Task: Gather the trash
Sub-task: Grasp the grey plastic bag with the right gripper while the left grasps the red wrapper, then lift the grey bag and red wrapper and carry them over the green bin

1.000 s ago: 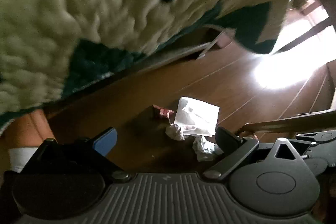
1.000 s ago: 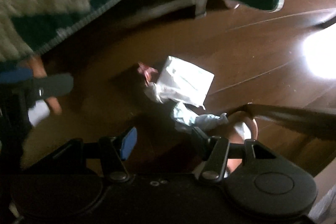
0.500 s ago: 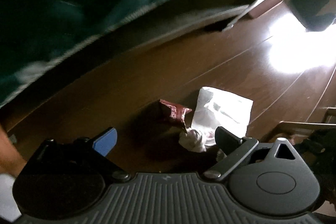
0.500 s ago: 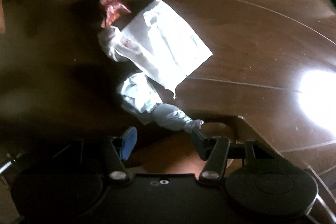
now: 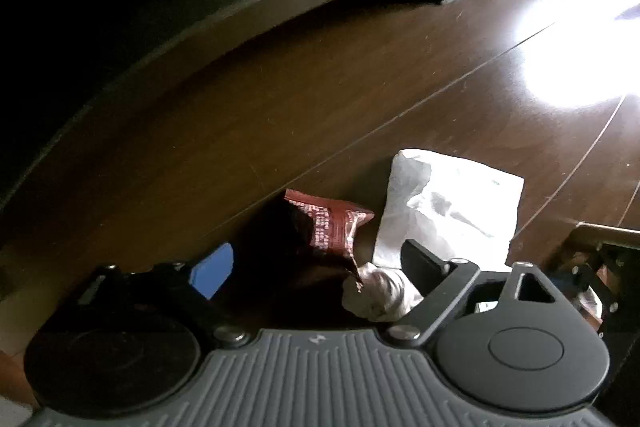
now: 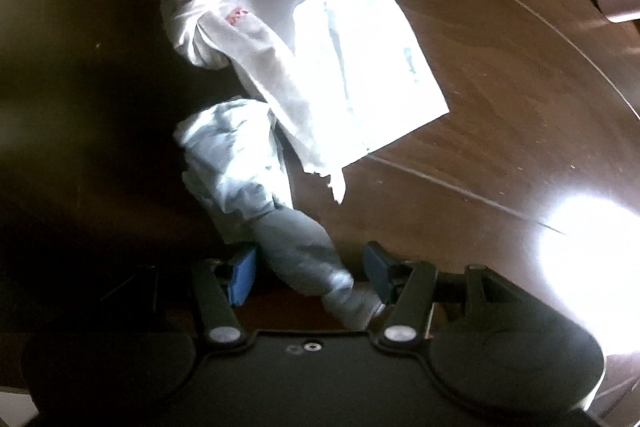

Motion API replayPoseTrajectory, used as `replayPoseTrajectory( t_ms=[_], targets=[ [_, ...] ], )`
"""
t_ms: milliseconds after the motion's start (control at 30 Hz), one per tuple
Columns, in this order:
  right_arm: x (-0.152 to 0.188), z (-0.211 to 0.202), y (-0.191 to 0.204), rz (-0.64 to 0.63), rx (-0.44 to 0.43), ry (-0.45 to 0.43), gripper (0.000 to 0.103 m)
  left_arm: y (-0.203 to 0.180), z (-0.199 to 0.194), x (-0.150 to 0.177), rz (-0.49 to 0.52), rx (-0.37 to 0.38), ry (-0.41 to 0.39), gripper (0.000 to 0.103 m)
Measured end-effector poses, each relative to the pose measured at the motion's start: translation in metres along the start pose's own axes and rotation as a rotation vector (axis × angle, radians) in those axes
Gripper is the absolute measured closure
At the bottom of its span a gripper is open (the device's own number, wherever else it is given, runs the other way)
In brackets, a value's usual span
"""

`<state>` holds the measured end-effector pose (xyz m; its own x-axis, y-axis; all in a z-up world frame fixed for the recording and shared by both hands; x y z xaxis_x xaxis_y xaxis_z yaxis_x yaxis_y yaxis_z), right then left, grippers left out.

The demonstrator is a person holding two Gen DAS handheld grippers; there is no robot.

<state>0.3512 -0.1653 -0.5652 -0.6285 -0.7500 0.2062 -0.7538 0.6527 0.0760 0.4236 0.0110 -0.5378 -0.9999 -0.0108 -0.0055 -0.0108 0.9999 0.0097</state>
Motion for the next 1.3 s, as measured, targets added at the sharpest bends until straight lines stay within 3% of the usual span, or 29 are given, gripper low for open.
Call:
replayPoseTrajectory(
  t_ms=[33, 100, 267, 300, 333, 400, 533, 933, 1133, 1300],
  targets=[
    [0.0, 0.003, 0.0, -0.001, -0.007, -0.001, 0.049, 0.0, 0.003, 0.0, 0.0, -0.002, 0.007, 0.018],
    [0.001, 0.006, 0.001, -0.007, 0.006, -0.007, 0.049, 0.0, 0.008, 0.0, 0.001, 0.003, 0.025, 0.032],
    [0.002, 0.009, 0.001, -0.01, -0.017, -0.019, 0.049, 0.003, 0.013, 0.004, -0.017, 0.011, 0.042, 0.048],
    [0.002, 0.008, 0.001, -0.014, -0.02, -0.022, 0.052, 0.005, 0.013, 0.004, -0.028, 0.021, 0.042, 0.054],
    [0.003, 0.008, 0.0, -0.019, -0.024, -0.026, 0.061, 0.006, 0.014, 0.004, -0.035, 0.032, 0.046, 0.055],
    [0.003, 0.007, 0.001, -0.019, -0.03, -0.026, 0.063, 0.007, 0.015, 0.005, -0.04, 0.034, 0.055, 0.058],
    [-0.005, -0.001, 0.007, -0.003, -0.043, -0.043, 0.07, 0.011, 0.013, 0.005, -0.054, 0.057, 0.044, 0.06],
    [0.007, -0.068, -0.007, 0.093, -0.121, -0.147, 0.072, 0.035, -0.019, 0.036, -0.166, 0.111, 0.036, 0.061],
    [0.014, -0.139, 0.001, 0.127, -0.116, -0.265, 0.072, 0.034, -0.076, 0.059, -0.151, 0.117, -0.016, 0.06],
    [0.033, -0.2, 0.009, 0.179, -0.11, -0.37, 0.072, 0.036, -0.143, 0.078, -0.168, 0.133, -0.111, 0.06]
  ],
)
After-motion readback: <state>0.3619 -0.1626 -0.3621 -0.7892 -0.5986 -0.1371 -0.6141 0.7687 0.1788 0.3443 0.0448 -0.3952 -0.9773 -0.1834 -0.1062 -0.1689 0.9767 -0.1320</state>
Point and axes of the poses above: each gripper's, at about its wrist camera, not at the fingertips, and z roughly the way its jaws point, y to its left, x to its underside, the point moved 2 cm from there along z, roughly the way its jaws point, and after that the axes turned 7 degrees about -x, right-handed, at the moved point
